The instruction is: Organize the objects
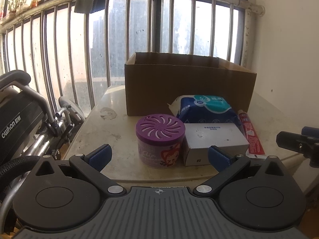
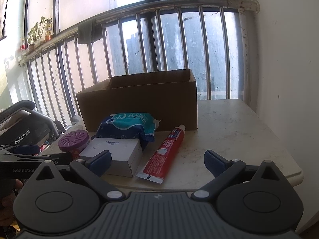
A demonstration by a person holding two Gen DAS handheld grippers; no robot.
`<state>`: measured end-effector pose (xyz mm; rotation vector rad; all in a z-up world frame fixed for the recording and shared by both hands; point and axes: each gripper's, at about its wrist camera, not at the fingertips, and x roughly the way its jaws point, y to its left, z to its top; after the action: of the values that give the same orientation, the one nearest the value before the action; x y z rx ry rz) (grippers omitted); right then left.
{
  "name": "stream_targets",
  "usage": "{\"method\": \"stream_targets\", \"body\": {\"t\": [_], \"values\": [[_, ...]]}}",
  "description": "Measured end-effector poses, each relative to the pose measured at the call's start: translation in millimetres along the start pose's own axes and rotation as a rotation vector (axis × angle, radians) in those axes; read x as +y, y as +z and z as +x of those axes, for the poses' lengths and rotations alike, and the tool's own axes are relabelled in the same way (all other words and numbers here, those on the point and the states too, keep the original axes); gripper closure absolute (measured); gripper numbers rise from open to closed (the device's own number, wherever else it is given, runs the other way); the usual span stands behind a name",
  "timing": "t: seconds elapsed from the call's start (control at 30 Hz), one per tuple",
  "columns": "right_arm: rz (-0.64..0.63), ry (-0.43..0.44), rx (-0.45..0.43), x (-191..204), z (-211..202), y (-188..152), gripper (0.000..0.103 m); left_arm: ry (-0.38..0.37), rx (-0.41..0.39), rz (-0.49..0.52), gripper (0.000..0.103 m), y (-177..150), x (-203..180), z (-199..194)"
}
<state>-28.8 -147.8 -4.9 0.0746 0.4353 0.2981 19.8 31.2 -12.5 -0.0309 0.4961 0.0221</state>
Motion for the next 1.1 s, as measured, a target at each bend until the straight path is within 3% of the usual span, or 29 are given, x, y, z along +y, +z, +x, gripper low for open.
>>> {"method": "stream_targets", "body": {"t": [1.1], "values": [[0.009, -0.015, 0.025, 2, 9, -8, 0.000, -0.030, 0.013, 0.021, 0.000, -6, -4, 2]]}}
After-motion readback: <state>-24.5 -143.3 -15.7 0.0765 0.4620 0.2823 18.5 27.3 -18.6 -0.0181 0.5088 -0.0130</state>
